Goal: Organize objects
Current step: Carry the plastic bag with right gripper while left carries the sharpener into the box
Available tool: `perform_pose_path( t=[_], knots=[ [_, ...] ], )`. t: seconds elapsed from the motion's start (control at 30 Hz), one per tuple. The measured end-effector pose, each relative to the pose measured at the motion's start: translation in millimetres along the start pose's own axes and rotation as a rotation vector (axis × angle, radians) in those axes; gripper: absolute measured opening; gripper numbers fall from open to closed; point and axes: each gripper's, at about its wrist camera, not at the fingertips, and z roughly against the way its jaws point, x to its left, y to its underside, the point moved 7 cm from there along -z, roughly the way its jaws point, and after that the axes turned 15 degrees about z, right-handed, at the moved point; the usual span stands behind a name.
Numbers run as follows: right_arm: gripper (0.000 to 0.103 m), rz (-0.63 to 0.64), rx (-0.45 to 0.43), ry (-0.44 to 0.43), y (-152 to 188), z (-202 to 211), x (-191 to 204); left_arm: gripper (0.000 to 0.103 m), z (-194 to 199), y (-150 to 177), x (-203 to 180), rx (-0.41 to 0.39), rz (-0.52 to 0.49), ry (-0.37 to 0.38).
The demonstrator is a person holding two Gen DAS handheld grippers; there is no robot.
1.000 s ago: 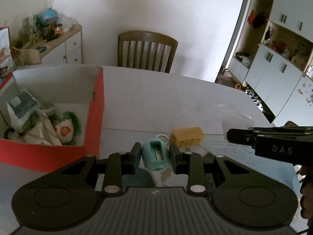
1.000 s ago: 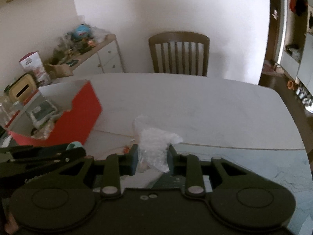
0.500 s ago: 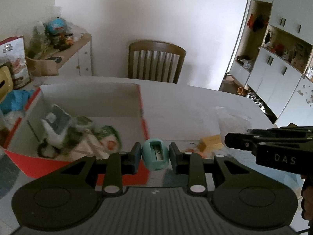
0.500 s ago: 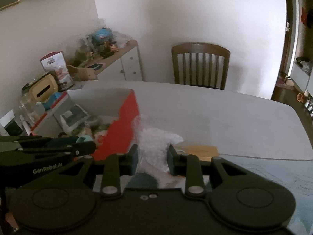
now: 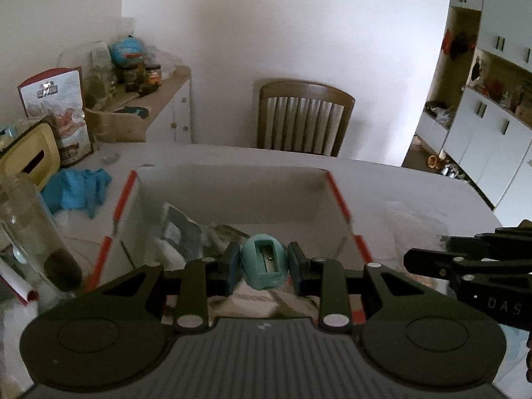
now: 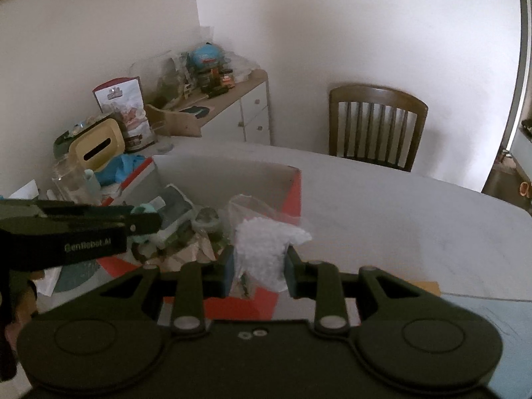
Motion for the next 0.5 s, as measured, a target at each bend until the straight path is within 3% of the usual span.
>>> perform_pose_path(
  t=[0.5],
  knots=[
    [0.029,0.139,0.083,-0.011,-32.4,-79.5,29.9,0.03,-67.4,-9.4,22.7,0.069,-0.078,-0.007]
  ],
)
